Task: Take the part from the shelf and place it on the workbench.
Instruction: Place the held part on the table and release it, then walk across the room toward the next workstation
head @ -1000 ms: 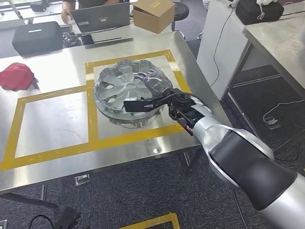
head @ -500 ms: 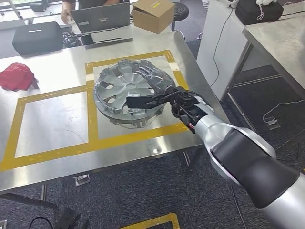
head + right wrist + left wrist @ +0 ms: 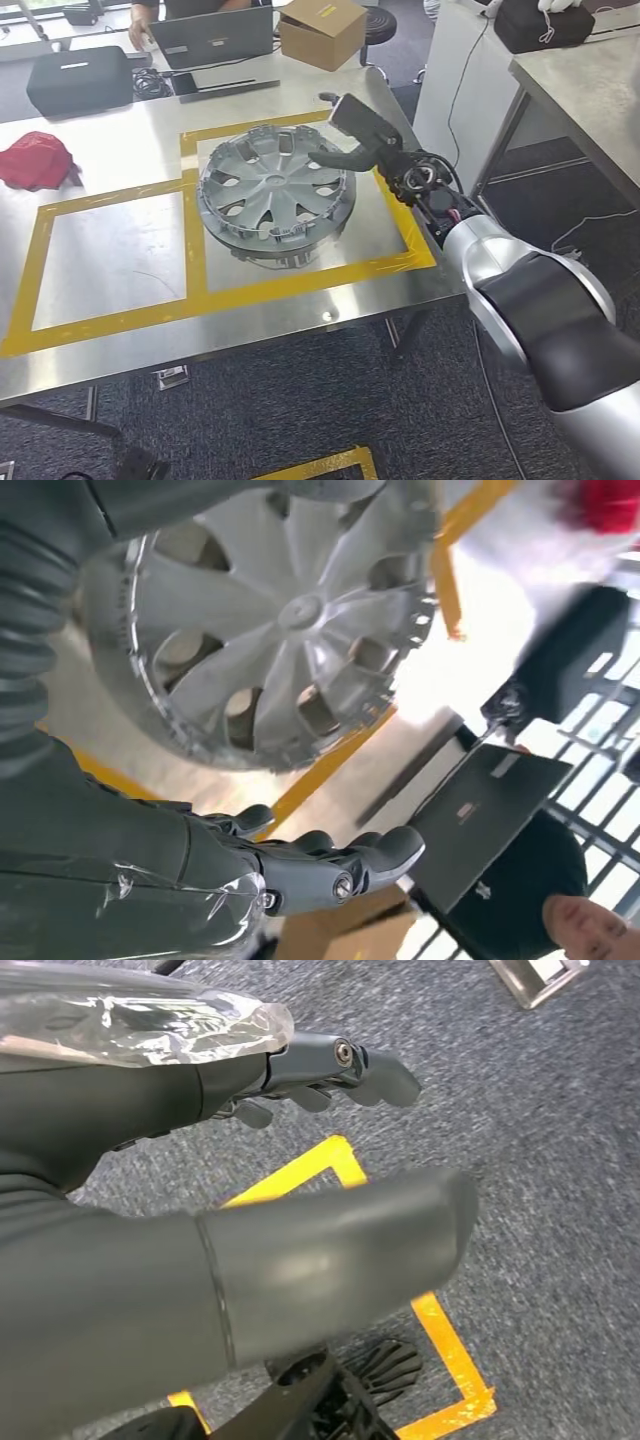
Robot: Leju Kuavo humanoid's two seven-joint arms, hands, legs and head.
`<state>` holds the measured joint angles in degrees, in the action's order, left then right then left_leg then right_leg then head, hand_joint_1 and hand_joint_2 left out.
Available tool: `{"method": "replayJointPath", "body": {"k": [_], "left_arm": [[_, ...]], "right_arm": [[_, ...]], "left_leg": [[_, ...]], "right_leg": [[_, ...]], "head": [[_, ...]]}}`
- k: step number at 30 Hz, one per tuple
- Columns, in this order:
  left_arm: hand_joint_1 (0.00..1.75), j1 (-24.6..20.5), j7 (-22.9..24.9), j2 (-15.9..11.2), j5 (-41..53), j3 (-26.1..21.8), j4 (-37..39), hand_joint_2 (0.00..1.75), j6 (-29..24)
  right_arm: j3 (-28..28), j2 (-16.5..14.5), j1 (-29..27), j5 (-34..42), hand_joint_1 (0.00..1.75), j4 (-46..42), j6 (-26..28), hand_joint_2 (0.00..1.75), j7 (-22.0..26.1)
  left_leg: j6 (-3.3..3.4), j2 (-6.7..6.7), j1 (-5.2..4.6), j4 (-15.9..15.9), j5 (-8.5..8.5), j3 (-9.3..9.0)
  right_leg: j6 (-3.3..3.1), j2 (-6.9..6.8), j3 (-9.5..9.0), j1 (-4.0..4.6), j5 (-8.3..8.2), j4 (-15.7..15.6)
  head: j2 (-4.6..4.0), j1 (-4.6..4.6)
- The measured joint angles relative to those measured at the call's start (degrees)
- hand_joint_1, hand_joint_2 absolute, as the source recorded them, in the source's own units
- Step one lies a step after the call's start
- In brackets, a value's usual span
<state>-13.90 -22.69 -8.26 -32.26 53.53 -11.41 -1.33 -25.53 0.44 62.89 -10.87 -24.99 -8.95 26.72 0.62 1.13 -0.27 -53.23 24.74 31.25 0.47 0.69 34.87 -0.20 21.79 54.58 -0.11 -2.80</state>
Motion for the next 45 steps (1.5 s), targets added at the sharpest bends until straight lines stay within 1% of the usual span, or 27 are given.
{"method": "replayJointPath", "body": {"k": [2, 5, 10, 14, 22, 28, 33, 37, 41, 45], "left_arm": [[0.00, 0.4, 0.0, -0.1, -0.1, -0.2, 0.0, 0.00, 0.0], [0.00, 0.9, -0.1, -0.1, -0.1, -0.7, 0.0, 0.00, 0.0], [0.00, 1.0, 0.0, -0.2, -0.2, -1.2, 0.0, 0.00, -0.2], [0.00, 1.1, -0.1, -0.2, -0.5, -1.4, 0.0, 0.00, -0.6], [0.00, 1.8, -0.4, -0.3, -0.8, -2.5, 0.0, 0.00, -0.7], [0.00, 2.3, -0.4, -0.3, -1.2, -2.7, 0.0, 0.00, -1.1], [0.00, 2.4, -0.4, -0.3, -1.3, -2.7, 0.0, 0.00, -1.2], [0.00, 2.5, -0.4, -0.3, -1.1, -2.8, 0.0, 0.00, -1.2], [0.00, 2.5, -0.4, -0.2, -0.5, -2.8, 0.0, 0.00, -1.2], [0.00, 2.3, -0.3, -0.2, -0.3, -2.8, 0.0, 0.00, -1.2]], "right_arm": [[2.4, 2.1, -1.7, 7.6, 0.00, -3.2, -4.4, 0.00, -1.6], [5.1, 4.7, -4.8, 15.0, 0.00, -8.5, -7.4, 0.00, -3.8], [8.4, 8.4, -11.6, 26.1, 0.00, -18.6, -10.0, 0.00, -8.4], [9.8, 10.2, -16.8, 30.2, 0.00, -25.9, -10.1, 0.00, -10.3], [12.6, 13.1, -28.3, 32.7, 0.00, -38.8, -6.3, 0.00, -11.9], [16.4, 14.9, -36.0, 33.9, 0.00, -47.9, -4.2, 0.00, -13.6], [18.6, 15.6, -39.0, 33.7, 0.00, -53.0, -3.7, 0.00, -14.5], [20.2, 15.9, -42.1, 31.3, 0.00, -56.9, -3.2, 0.00, -15.2], [21.2, 15.9, -45.6, 30.9, 0.00, -61.3, -4.8, 0.00, -16.8], [21.3, 15.9, -46.7, 31.2, 0.00, -64.7, -6.1, 0.00, -17.7]], "left_leg": [[0.02, 0.02, 0.00, 0.0, 0.02, -0.03], [0.05, 0.01, 0.00, 0.0, 0.04, -0.04], [0.11, 0.00, 0.00, 0.0, 0.09, -0.14], [0.12, -0.01, 0.00, 0.0, 0.10, -0.16], [0.10, -0.03, 0.01, 0.0, 0.15, -0.22], [0.09, -0.03, 0.01, 0.0, 0.26, -0.23], [0.11, -0.08, 0.01, 0.0, 0.31, -0.26], [0.12, -0.06, 0.01, 0.0, 0.31, -0.27], [0.12, -0.10, 0.01, 0.0, 0.33, -0.27], [0.12, -0.15, 0.01, 0.0, 0.34, -0.27]], "right_leg": [[0.01, -0.02, -0.06, 0.00, 0.00, 0.0], [0.01, -0.02, -0.10, 0.00, 0.00, 0.0], [0.02, 0.00, -0.21, 0.00, 0.01, -0.1], [0.02, 0.00, -0.21, 0.01, 0.01, -0.1], [0.06, 0.03, -0.27, 0.02, 0.05, -0.1], [0.09, 0.04, -0.30, 0.01, 0.07, -0.1], [0.09, 0.09, -0.30, 0.01, 0.08, -0.1], [0.13, 0.06, -0.33, 0.01, 0.10, -0.1], [0.12, 0.08, -0.33, 0.01, 0.11, -0.1], [0.11, 0.11, -0.33, 0.01, 0.12, -0.1]], "head": [[0.00, 0.00], [0.00, 0.01], [0.00, 0.01], [0.00, 0.02], [0.00, 0.02], [0.00, 0.01], [0.00, 0.02], [0.00, 0.01], [0.00, 0.01], [0.00, 0.02]]}}
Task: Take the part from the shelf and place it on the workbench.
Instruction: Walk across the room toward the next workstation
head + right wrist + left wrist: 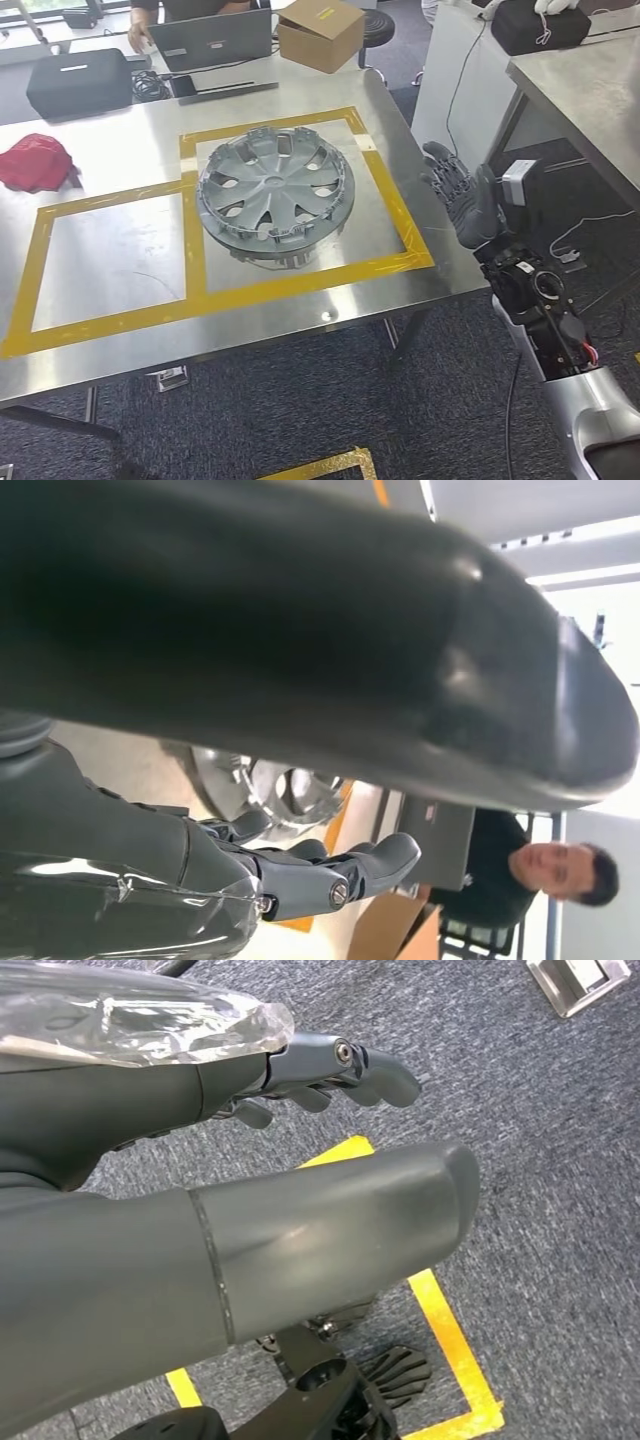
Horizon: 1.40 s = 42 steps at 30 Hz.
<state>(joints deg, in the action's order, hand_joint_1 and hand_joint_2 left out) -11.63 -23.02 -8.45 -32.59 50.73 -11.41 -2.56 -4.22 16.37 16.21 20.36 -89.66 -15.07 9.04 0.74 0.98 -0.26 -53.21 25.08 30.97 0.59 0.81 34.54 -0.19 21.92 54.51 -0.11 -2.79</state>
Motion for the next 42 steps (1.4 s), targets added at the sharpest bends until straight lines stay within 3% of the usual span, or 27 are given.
{"method": "replayJointPath", "body": {"k": [9, 14, 16, 18, 19, 20, 21, 24, 26, 29, 31, 33, 34, 35, 36, 37, 39, 40, 42], "left_arm": [[0.00, -0.3, 0.5, 0.2, 0.1, 0.0, 0.0, 0.00, -0.1], [0.00, -0.6, 0.5, 0.3, 0.2, 0.0, 0.0, 0.00, -0.1], [0.00, -0.7, 0.6, 0.5, 0.2, 0.0, 0.0, 0.00, -0.2], [0.00, -0.8, 0.6, 0.6, 0.2, 0.0, 0.0, 0.00, -0.3], [0.00, -0.8, 0.6, 0.7, 0.2, 0.0, 0.0, 0.00, -0.3], [0.00, -0.8, 0.6, 0.8, 0.2, 0.0, 0.0, 0.00, -0.3], [0.00, -0.8, 0.6, 0.8, 0.2, 0.0, 0.0, 0.00, -0.3], [0.00, -0.9, 0.6, 0.8, 0.4, 0.0, 0.0, 0.00, -0.3], [0.00, -1.0, 0.7, 0.7, 0.6, 0.0, 0.0, 0.00, -0.4], [0.00, -1.1, 0.8, 0.7, 0.9, 0.0, 0.0, 0.00, -0.4], [0.00, -1.2, 0.8, 0.7, 0.9, 0.0, 0.0, 0.00, -0.4], [0.00, -1.3, 0.8, 0.8, 1.0, 0.0, 0.0, 0.00, -0.4], [0.00, -1.3, 0.8, 0.8, 1.0, 0.0, 0.0, 0.00, -0.4], [0.00, -1.3, 0.8, 0.8, 1.0, 0.0, 0.0, 0.00, -0.4], [0.00, -1.4, 0.8, 0.9, 1.0, 0.0, 0.0, 0.00, -0.4], [0.00, -1.4, 0.8, 0.9, 1.0, 0.0, 0.0, 0.00, -0.4], [0.00, -1.5, 0.8, 0.8, 1.0, 0.0, 0.0, 0.00, -0.4], [0.00, -1.6, 0.8, 0.7, 1.0, 0.0, 0.0, 0.00, -0.4], [0.00, -1.8, 0.9, 0.6, 1.0, 0.0, 0.0, 0.00, -0.4]], "right_arm": [[-0.1, -0.2, 0.0, 2.3, 0.00, -3.0, 1.5, 0.00, 1.2], [-0.1, -0.4, 0.2, 1.6, 0.00, -3.6, 1.9, 0.00, 1.9], [0.0, -0.5, 0.4, 1.5, 0.00, -3.9, 1.7, 0.00, 2.3], [0.0, -0.5, 0.4, 1.5, 0.00, -4.0, 1.5, 0.00, 2.6], [-0.1, -0.5, 0.4, 1.5, 0.00, -4.0, 1.4, 0.00, 2.7], [-0.1, -0.5, 0.3, 1.5, 0.00, -4.0, 1.3, 0.00, 2.8], [-0.1, -0.5, 0.4, 1.5, 0.00, -4.0, 1.2, 0.00, 2.8], [-0.1, -0.5, 0.7, 1.5, 0.00, -4.0, 0.9, 0.00, 3.0], [-0.1, -0.6, 0.8, 1.5, 0.00, -4.1, 0.7, 0.00, 3.0], [-0.1, -0.6, 0.9, 1.4, 0.00, -4.2, 0.7, 0.00, 3.0], [-0.1, -0.7, 1.0, 1.3, 0.00, -4.4, 0.7, 0.00, 3.1], [-0.1, -0.7, 1.0, 1.1, 0.00, -4.5, 0.7, 0.00, 3.1], [-0.1, -0.7, 1.0, 1.0, 0.00, -4.5, 0.7, 0.00, 3.1], [-0.1, -0.8, 1.0, 1.0, 0.00, -4.5, 0.7, 0.00, 3.1], [-0.1, -0.8, 1.0, 1.0, 0.00, -4.5, 0.7, 0.00, 3.0], [-0.1, -0.8, 1.0, 1.0, 0.00, -4.5, 0.7, 0.00, 3.1], [-0.1, -0.9, 1.0, 0.9, 0.00, -4.5, 0.7, 0.00, 3.1], [-0.1, -0.9, 1.0, 0.8, 0.00, -4.6, 0.7, 0.00, 3.1], [-0.1, -1.0, 1.1, 0.7, 0.00, -4.6, 0.7, 0.00, 3.1]], "left_leg": [[0.55, 0.01, -0.13, -0.6, 0.32, 0.26], [1.38, -0.13, 0.20, 0.3, -0.55, -0.29], [1.62, -0.37, 0.66, 1.4, -1.12, -0.78], [1.69, -0.49, 0.69, 1.5, -1.21, -0.82], [1.67, -0.52, 0.74, 1.5, -1.21, -0.79], [1.59, -0.53, 0.84, 1.4, -1.19, -0.77], [1.42, -0.52, 1.04, 1.2, -1.13, -0.76], [0.22, -0.35, 1.54, 0.1, -0.57, -0.43], [-0.58, -0.08, 1.27, -0.7, -0.43, 0.06], [-1.32, -0.03, 1.34, -1.7, -0.02, 0.78], [-1.66, -0.41, 1.51, -5.9, 3.05, 2.59], [-1.78, -0.61, 1.48, -13.9, 7.50, 5.95], [-1.72, -0.61, 1.43, -17.3, 8.91, 7.35], [-1.50, -0.61, 1.34, -18.9, 9.26, 7.87], [-1.10, -0.61, 1.18, -18.2, 8.48, 7.19], [-0.48, -0.60, 0.91, -15.2, 6.88, 5.32], [1.02, -0.69, 0.11, -6.5, 3.72, 0.24], [1.45, -0.78, -0.28, -3.5, 2.72, -1.40], [1.67, -0.91, -0.81, -1.4, 2.08, -2.20]], "right_leg": [[0.51, -0.03, -0.13, -0.20, 0.04, 0.0], [1.45, -0.08, -0.26, -0.19, 0.23, 0.0], [1.90, -0.19, 1.26, -0.21, 3.41, 4.3], [2.45, -0.26, 4.30, -0.56, 7.89, 12.6], [2.74, -0.29, 5.40, -0.81, 9.13, 15.8], [3.03, -0.33, 5.53, -1.07, 9.17, 17.0], [3.36, -0.39, 4.36, -1.34, 8.00, 15.5], [4.49, -0.33, -2.51, -2.05, 3.62, 3.9], [4.10, 0.07, -3.92, -2.11, 3.57, 1.2], [2.24, 0.12, -3.19, -2.03, 3.53, 1.5], [1.23, -0.09, -2.72, -1.92, 3.14, 1.4], [0.53, -0.26, -2.08, -1.57, 2.73, 1.5], [0.28, -0.32, -1.73, -1.32, 2.52, 1.5], [0.08, -0.35, -1.40, -1.04, 2.30, 1.5], [-0.05, -0.36, -1.13, -0.74, 2.08, 1.5], [-0.13, -0.35, -0.92, -0.44, 1.86, 1.5], [-0.13, -0.35, -0.69, -0.06, 1.45, 1.4], [-0.01, -0.37, -0.64, -0.01, 1.24, 1.4], [0.50, -0.42, -0.55, -0.13, 0.72, 1.2]], "head": [[0.00, 0.09], [0.00, 0.03], [0.00, -0.27], [0.00, -0.63], [0.00, -0.74], [0.00, -0.79], [0.00, -0.82], [0.00, -1.30], [0.00, -1.57], [0.00, -0.81], [0.00, -0.27], [0.00, 0.15], [0.00, 0.24], [0.00, 0.28], [0.00, 0.31], [0.00, 0.33], [0.00, 0.30], [0.00, 0.22], [0.00, 0.19]]}}
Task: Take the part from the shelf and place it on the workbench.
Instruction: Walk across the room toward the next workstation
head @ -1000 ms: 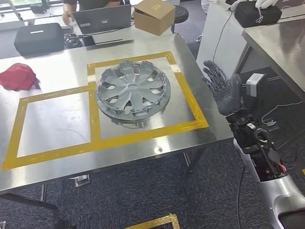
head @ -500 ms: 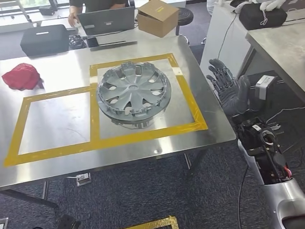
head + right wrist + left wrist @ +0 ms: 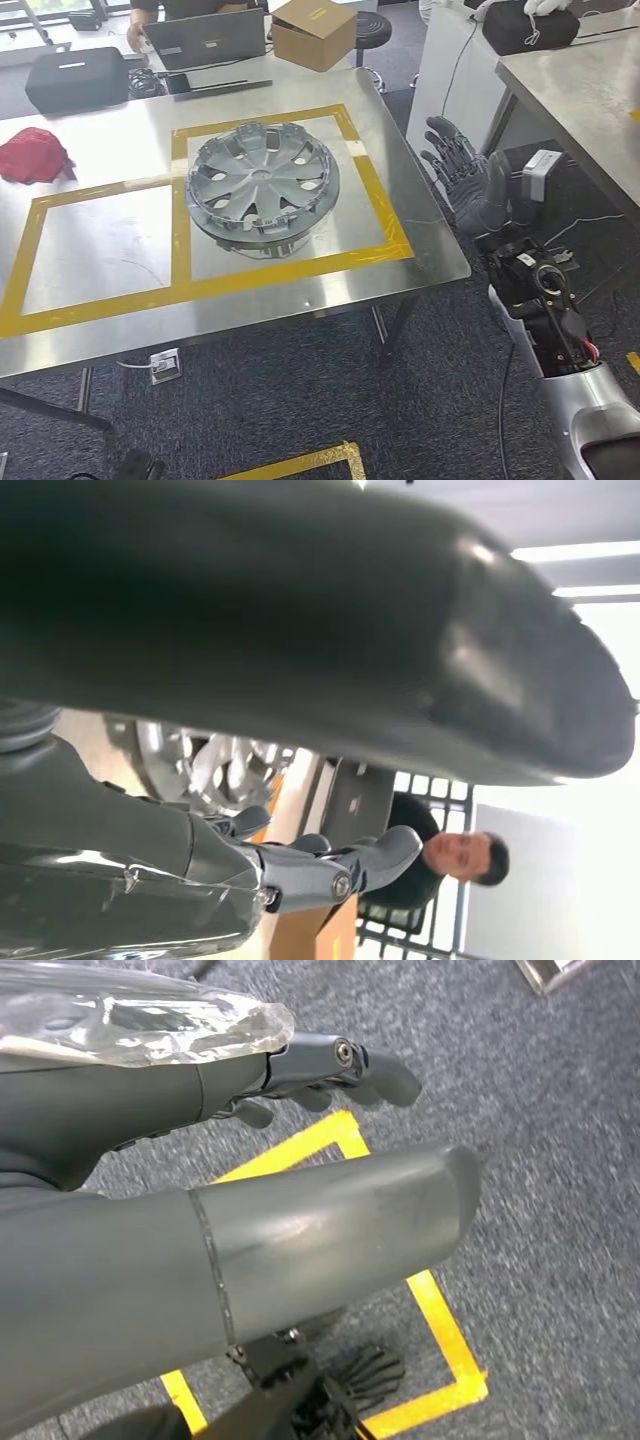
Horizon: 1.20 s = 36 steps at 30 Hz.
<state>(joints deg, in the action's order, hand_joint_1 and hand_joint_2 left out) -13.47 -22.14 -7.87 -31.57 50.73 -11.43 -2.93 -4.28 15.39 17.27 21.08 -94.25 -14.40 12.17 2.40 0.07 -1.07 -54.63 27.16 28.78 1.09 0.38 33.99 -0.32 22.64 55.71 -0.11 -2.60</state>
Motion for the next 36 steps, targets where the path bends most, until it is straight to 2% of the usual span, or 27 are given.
{"method": "replayJointPath", "body": {"k": [2, 3, 4, 5, 6, 7, 8, 9, 10, 12, 13, 14, 17, 18, 19, 20, 22, 23, 24, 25, 28, 29, 31, 33, 34, 36], "left_arm": [[0.00, -0.2, 0.1, 0.0, 0.1, 0.0, 0.0, 0.00, 0.0], [0.00, -0.2, 0.1, 0.0, 0.1, 0.0, 0.0, 0.00, 0.0], [0.00, -0.2, 0.2, 0.0, 0.1, 0.0, 0.0, 0.00, 0.0], [0.00, -0.3, 0.2, 0.1, 0.1, 0.0, 0.0, 0.00, 0.0], [0.00, -0.3, 0.3, 0.1, 0.1, 0.0, 0.0, 0.00, 0.0], [0.00, -0.2, 0.3, 0.2, 0.1, 0.0, 0.0, 0.00, 0.0], [0.00, -0.2, 0.4, 0.3, 0.1, 0.0, 0.0, 0.00, 0.0], [0.00, -0.2, 0.4, 0.3, 0.1, 0.0, 0.0, 0.00, 0.0], [0.00, -0.1, 0.4, 0.4, 0.0, 0.0, 0.0, 0.00, 0.0], [0.00, -0.1, 0.4, 0.4, 0.0, 0.0, 0.0, 0.00, 0.0], [0.00, -0.2, 0.4, 0.4, 0.0, 0.0, 0.0, 0.00, 0.0], [0.00, -0.2, 0.4, 0.3, -0.1, 0.0, 0.0, 0.00, 0.0], [0.00, -0.2, 0.5, 0.3, -0.1, 0.0, 0.0, 0.00, -0.1], [0.00, -0.1, 0.5, 0.3, -0.2, 0.0, 0.0, 0.00, -0.1], [0.00, -0.1, 0.5, 0.3, -0.2, 0.0, 0.0, 0.00, -0.1], [0.00, -0.1, 0.5, 0.3, -0.2, 0.0, 0.0, 0.00, -0.1], [0.00, -0.1, 0.5, 0.3, -0.2, 0.0, 0.0, 0.00, -0.1], [0.00, 0.0, 0.5, 0.4, -0.2, 0.0, 0.0, 0.00, -0.1], [0.00, 0.0, 0.5, 0.4, -0.2, 0.0, 0.0, 0.00, -0.1], [0.00, 0.0, 0.5, 0.4, -0.2, 0.0, 0.0, 0.00, -0.1], [0.00, -0.1, 0.5, 0.2, -0.2, 0.0, 0.0, 0.00, -0.1], [0.00, -0.2, 0.5, 0.1, -0.2, 0.0, 0.0, 0.00, -0.1], [0.00, -0.3, 0.5, 0.0, -0.3, 0.0, 0.0, 0.00, -0.1], [0.00, -0.3, 0.5, 0.0, -0.3, 0.0, 0.0, 0.00, -0.1], [0.00, -0.2, 0.5, 0.0, -0.4, 0.0, 0.0, 0.00, -0.1], [0.00, -0.2, 0.5, 0.1, -0.6, 0.0, 0.0, 0.00, -0.1]], "right_arm": [[0.0, -0.1, 0.0, 0.0, 0.00, 0.0, -0.1, 0.00, 0.1], [0.0, -0.1, 0.1, 0.0, 0.00, 0.0, -0.3, 0.00, 0.1], [0.1, -0.1, 0.2, 0.0, 0.00, 0.0, -0.5, 0.00, 0.1], [0.1, -0.1, 0.3, 0.0, 0.00, 0.1, -0.7, 0.00, 0.2], [0.0, -0.1, 0.5, 0.0, 0.00, 0.1, -0.9, 0.00, 0.2], [0.0, -0.1, 0.5, 0.0, 0.00, 0.2, -1.0, 0.00, 0.2], [0.0, -0.1, 0.6, 0.0, 0.00, 0.3, -1.1, 0.00, 0.3], [-0.1, -0.1, 0.7, 0.0, 0.00, 0.4, -1.1, 0.00, 0.3], [-0.1, -0.1, 0.9, 0.0, 0.00, 0.5, -1.1, 0.00, 0.3], [-0.1, -0.1, 1.4, -0.1, 0.00, 0.7, -1.2, 0.00, 0.4], [-0.2, -0.1, 1.7, -0.1, 0.00, 0.7, -1.2, 0.00, 0.4], [-0.2, -0.1, 1.9, -0.2, 0.00, 0.8, -1.2, 0.00, 0.5], [-0.4, -0.2, 2.3, -0.2, 0.00, 1.1, -1.3, 0.00, 0.6], [-0.5, -0.3, 2.5, -0.2, 0.00, 1.2, -1.3, 0.00, 0.6], [-0.6, -0.3, 2.6, -0.2, 0.00, 1.2, -1.4, 0.00, 0.6], [-0.7, -0.4, 2.8, -0.2, 0.00, 1.3, -1.4, 0.00, 0.7], [-0.8, -0.6, 2.9, -0.2, 0.00, 1.4, -1.4, 0.00, 0.7], [-0.9, -0.7, 2.9, -0.2, 0.00, 1.5, -1.4, 0.00, 0.7], [-0.9, -0.7, 2.9, -0.2, 0.00, 1.7, -1.4, 0.00, 0.7], [-1.0, -0.8, 2.9, -0.2, 0.00, 1.8, -1.4, 0.00, 0.7], [-1.0, -1.0, 3.1, -0.2, 0.00, 1.8, -1.4, 0.00, 0.9], [-1.0, -1.0, 3.1, -0.2, 0.00, 1.9, -1.4, 0.00, 0.9], [-1.0, -1.1, 3.1, -0.2, 0.00, 2.0, -1.4, 0.00, 1.1], [-1.1, -1.1, 3.1, -0.3, 0.00, 2.1, -1.4, 0.00, 1.3], [-1.0, -1.1, 3.1, -0.5, 0.00, 2.1, -1.4, 0.00, 1.4], [-1.0, -1.2, 3.2, -0.8, 0.00, 2.2, -1.3, 0.00, 1.6]], "left_leg": [[0.14, 0.00, 0.09, 1.1, -0.79, 0.11], [0.33, -0.08, 0.29, 1.7, -1.34, 0.17], [0.49, -0.18, 0.54, 2.2, -1.94, 0.32], [0.56, -0.28, 0.68, 2.5, -2.43, 0.57], [0.68, -0.30, 0.72, 2.6, -2.80, 1.00], [0.60, -0.31, 0.74, 2.6, -3.11, 1.45], [0.49, -0.31, 0.78, 2.5, -3.41, 1.91], [0.33, -0.30, 0.87, 2.4, -3.68, 2.34], [0.15, -0.28, 1.02, 2.2, -3.88, 2.76], [-0.37, -0.23, 1.25, 1.3, -4.02, 3.62], [-0.70, -0.18, 1.26, 0.8, -4.08, 4.01], [-1.07, -0.10, 1.20, 0.4, -4.19, 4.34], [-2.13, 0.14, 1.18, -0.2, -4.68, 5.04], [-2.46, 0.17, 1.26, -0.9, -4.03, 5.53], [-2.77, 0.19, 1.36, -2.8, -2.46, 6.44], [-3.05, 0.18, 1.44, -5.9, -0.15, 7.77], [-3.47, 0.17, 1.46, -14.1, 4.58, 10.87], [-3.49, 0.17, 1.46, -16.9, 5.63, 11.65], [-3.37, 0.17, 1.44, -17.7, 5.57, 11.46], [-3.08, 0.18, 1.39, -16.0, 4.46, 9.99], [-1.49, 0.14, 0.76, -3.3, 0.53, 1.82], [-1.12, 0.10, 0.49, -0.6, 0.00, 0.26], [-0.84, 0.01, 0.11, 0.9, -0.47, -0.24], [-0.33, -0.05, 0.32, 1.9, -1.34, -0.14], [-0.02, -0.15, 0.49, 2.3, -1.92, 0.01], [0.31, -0.32, 0.68, 2.9, -2.90, 0.69]], "right_leg": [[0.66, -0.01, 0.21, -0.10, -0.24, -0.1], [0.92, 0.00, 0.68, -0.08, 0.63, 0.7], [1.18, 0.00, 1.49, -0.05, 2.32, 2.7], [1.38, -0.02, 2.68, -0.16, 4.73, 5.8], [1.62, -0.03, 4.04, -0.29, 7.30, 9.8], [1.88, -0.04, 5.11, -0.46, 9.19, 13.6], [2.13, -0.06, 5.45, -0.66, 10.06, 15.9], [2.37, -0.08, 4.69, -0.85, 9.77, 16.0], [2.61, -0.11, 2.74, -1.05, 8.50, 13.6], [3.11, -0.11, -2.86, -1.36, 5.74, 5.0], [3.03, 0.05, -4.69, -1.34, 4.93, 1.9], [2.82, 0.20, -5.60, -1.29, 4.72, 0.1], [1.40, 0.35, -4.91, -1.14, 4.38, -0.1], [0.85, 0.27, -4.55, -1.17, 4.05, -0.1], [0.28, 0.17, -4.12, -1.22, 3.66, -0.2], [-0.20, 0.07, -3.60, -1.25, 3.27, -0.2], [-0.72, -0.01, -2.46, -1.10, 2.50, -0.2], [-0.81, -0.03, -1.94, -0.98, 2.13, -0.2], [-0.83, -0.04, -1.47, -0.85, 1.77, -0.2], [-0.83, -0.03, -1.05, -0.69, 1.42, -0.2], [-0.61, -0.03, -0.35, -0.35, 0.52, -0.2], [-0.38, -0.07, -0.29, -0.36, 0.24, -0.3], [0.30, -0.13, -0.21, -0.49, -0.37, -0.5], [1.01, -0.17, 0.14, -0.51, -0.18, -0.3], [1.27, -0.18, 0.67, -0.47, 1.05, 0.9], [1.68, -0.20, 2.75, -0.50, 5.79, 6.9]], "head": [[0.00, 0.12], [0.00, 0.06], [0.00, -0.08], [0.00, -0.25], [0.00, -0.45], [0.00, -0.57], [0.00, -0.65], [0.00, -0.70], [0.00, -0.78], [0.00, -1.03], [0.00, -1.20], [0.00, -1.28], [0.00, -0.99], [0.00, -0.81], [0.00, -0.55], [0.00, -0.29], [0.00, 0.13], [0.00, 0.17], [0.00, 0.20], [0.00, 0.22], [0.00, 0.16], [0.00, 0.09], [0.00, 0.09], [0.00, 0.14], [0.00, 0.02], [0.00, -0.38]]}}
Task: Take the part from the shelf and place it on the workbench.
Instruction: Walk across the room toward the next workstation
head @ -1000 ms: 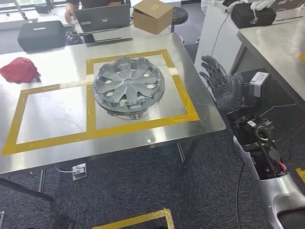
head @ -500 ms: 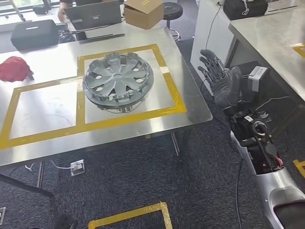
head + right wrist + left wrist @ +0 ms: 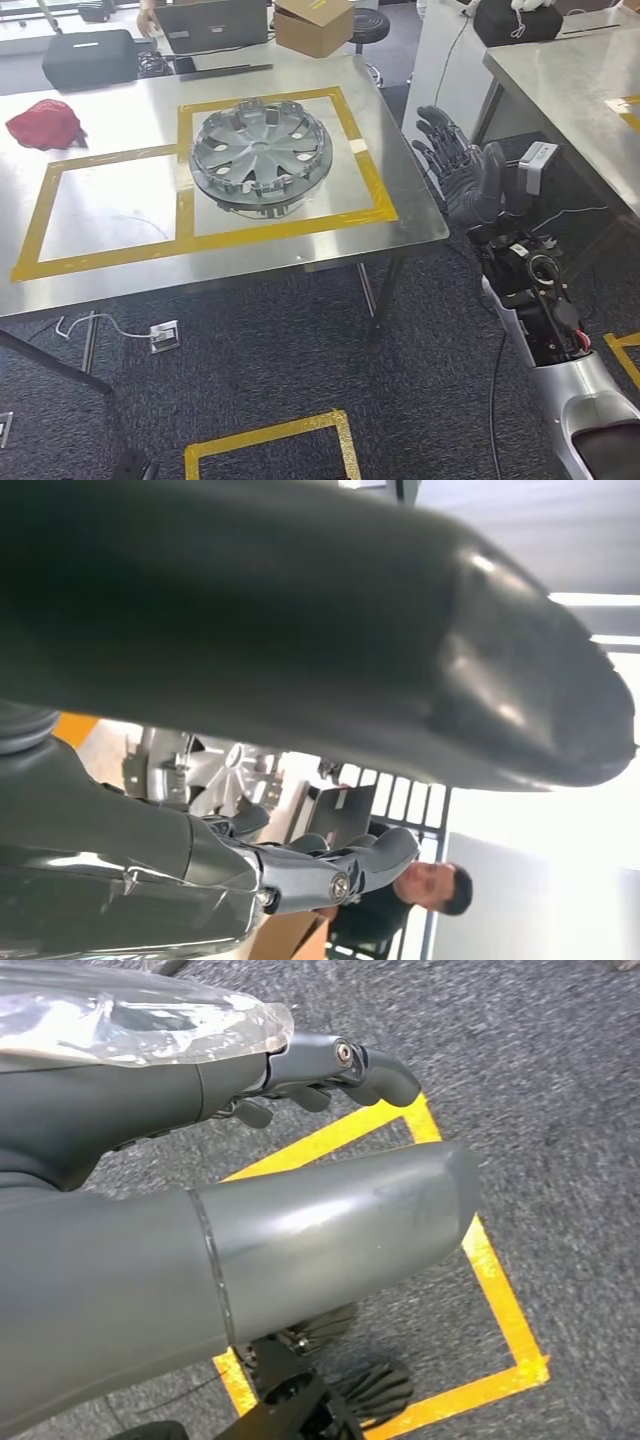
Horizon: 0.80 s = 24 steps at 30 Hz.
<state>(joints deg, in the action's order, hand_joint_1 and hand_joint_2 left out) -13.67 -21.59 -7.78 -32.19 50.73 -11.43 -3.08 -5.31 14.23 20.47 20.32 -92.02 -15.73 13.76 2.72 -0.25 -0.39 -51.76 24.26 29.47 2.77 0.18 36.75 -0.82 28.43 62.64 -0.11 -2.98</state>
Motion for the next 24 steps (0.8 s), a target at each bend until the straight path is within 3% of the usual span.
{"method": "replayJointPath", "body": {"k": [2, 3, 4, 7, 11, 12, 13, 14, 16, 18, 19, 20, 21, 24], "left_arm": [[0.00, 0.1, 0.0, 0.0, -0.2, 0.0, 0.0, 0.00, 0.0], [0.00, 0.2, 0.0, 0.0, -0.2, 0.0, 0.0, 0.00, 0.0], [0.00, 0.2, 0.0, 0.1, -0.2, 0.0, 0.0, 0.00, 0.0], [0.00, 0.3, 0.0, 0.1, -0.2, 0.0, 0.0, 0.00, 0.0], [0.00, 0.3, 0.0, 0.1, -0.3, 0.0, 0.0, 0.00, 0.0], [0.00, 0.3, 0.0, 0.1, -0.3, 0.0, 0.0, 0.00, 0.0], [0.00, 0.3, -0.1, 0.0, -0.3, -0.2, 0.0, 0.00, 0.0], [0.00, 0.3, -0.1, 0.0, -0.3, -0.4, 0.0, 0.00, 0.0], [0.00, 0.4, -0.2, -0.1, -0.3, -0.8, 0.0, 0.00, 0.0], [0.00, 0.4, -0.3, 0.0, -0.3, -1.0, 0.0, 0.00, 0.0], [0.00, 0.5, -0.3, 0.0, -0.3, -1.0, 0.0, 0.00, 0.0], [0.00, 0.5, -0.3, 0.0, -0.3, -1.0, 0.0, 0.00, 0.0], [0.00, 0.5, -0.3, 0.0, -0.4, -1.1, 0.0, 0.00, 0.0], [0.00, 0.4, -0.5, -0.2, -0.4, -1.2, 0.0, 0.00, 0.0]], "right_arm": [[0.0, 0.0, 0.0, -0.1, 0.00, 0.2, 0.0, 0.00, 0.0], [0.0, 0.0, 0.0, -0.2, 0.00, 0.3, 0.1, 0.00, 0.0], [0.0, 0.0, 0.0, -0.2, 0.00, 0.3, 0.1, 0.00, -0.1], [-0.1, 0.0, 0.0, -0.2, 0.00, 0.4, 0.2, 0.00, -0.2], [-0.1, 0.0, 0.1, -0.2, 0.00, 0.4, 0.2, 0.00, -0.2], [-0.1, 0.0, 0.1, -0.2, 0.00, 0.3, 0.2, 0.00, -0.3], [-0.2, -0.1, 0.3, -0.2, 0.00, 0.4, 0.2, 0.00, -0.3], [-0.3, -0.2, 0.4, -0.1, 0.00, 0.4, 0.2, 0.00, -0.4], [-0.5, -0.4, 0.6, -0.1, 0.00, 0.4, 0.4, 0.00, -0.7], [-0.6, -0.5, 0.6, -0.1, 0.00, 0.4, 0.5, 0.00, -0.8], [-0.6, -0.6, 0.6, -0.1, 0.00, 0.4, 0.6, 0.00, -0.8], [-0.6, -0.7, 0.6, -0.1, 0.00, 0.4, 0.6, 0.00, -0.8], [-0.7, -0.7, 0.6, -0.1, 0.00, 0.4, 0.7, 0.00, -0.9], [-0.8, -0.9, 0.8, 0.1, 0.00, 0.4, 0.7, 0.00, -0.9]], "left_leg": [[0.05, -0.03, 0.01, -0.1, -0.70, 1.07], [-0.04, -0.03, 0.04, -0.3, -1.03, 1.63], [-0.18, -0.03, 0.10, -0.5, -1.29, 2.16], [-0.55, 0.00, 0.32, -1.3, -1.63, 3.23], [-0.65, 0.01, 0.35, -1.7, -1.64, 3.49], [-0.82, 0.04, 0.28, -1.9, -1.68, 3.77], [-1.42, 0.09, 0.30, -2.7, -1.51, 4.41], [-2.13, 0.13, 0.31, -4.2, -0.60, 5.35], [-3.54, 0.19, 0.50, -10.4, 3.43, 8.22], [-3.97, 0.19, 0.63, -18.2, 7.61, 10.91], [-4.01, 0.19, 0.67, -20.2, 8.22, 11.27], [-3.91, 0.19, 0.68, -20.1, 7.76, 10.58], [-3.68, 0.19, 0.66, -17.7, 6.45, 8.74], [-2.48, 0.37, 0.20, -5.2, 2.78, 0.85]], "right_leg": [[0.41, -0.01, 2.07, -0.14, 3.95, 7.4], [0.61, -0.02, 2.01, -0.25, 4.27, 8.9], [0.76, -0.03, 0.87, -0.35, 3.47, 8.3], [1.02, -0.10, -4.88, -0.64, -0.38, 0.2], [1.09, -0.14, -6.60, -0.71, -0.72, -2.8], [0.94, -0.09, -7.49, -0.63, -0.60, -4.3], [0.17, -0.05, -7.89, -0.59, -0.84, -5.7], [-0.74, -0.02, -8.05, -0.54, -1.14, -7.0], [-2.53, -0.01, -6.49, -0.48, -2.41, -6.9], [-2.77, -0.04, -5.34, -0.38, -3.22, -6.9], [-2.77, -0.04, -4.80, -0.32, -3.61, -6.9], [-2.74, -0.03, -4.32, -0.26, -3.98, -6.9], [-2.69, -0.02, -3.91, -0.21, -4.32, -6.9], [-2.17, -0.01, -3.23, -0.08, -5.22, -7.0]], "head": [[0.00, -0.28], [0.00, -0.36], [0.00, -0.45], [0.00, -0.74], [0.00, -0.84], [0.00, -0.94], [0.00, -0.84], [0.00, -0.62], [0.00, 0.08], [0.00, 0.35], [0.00, 0.40], [0.00, 0.44], [0.00, 0.48], [0.00, 0.43]]}}
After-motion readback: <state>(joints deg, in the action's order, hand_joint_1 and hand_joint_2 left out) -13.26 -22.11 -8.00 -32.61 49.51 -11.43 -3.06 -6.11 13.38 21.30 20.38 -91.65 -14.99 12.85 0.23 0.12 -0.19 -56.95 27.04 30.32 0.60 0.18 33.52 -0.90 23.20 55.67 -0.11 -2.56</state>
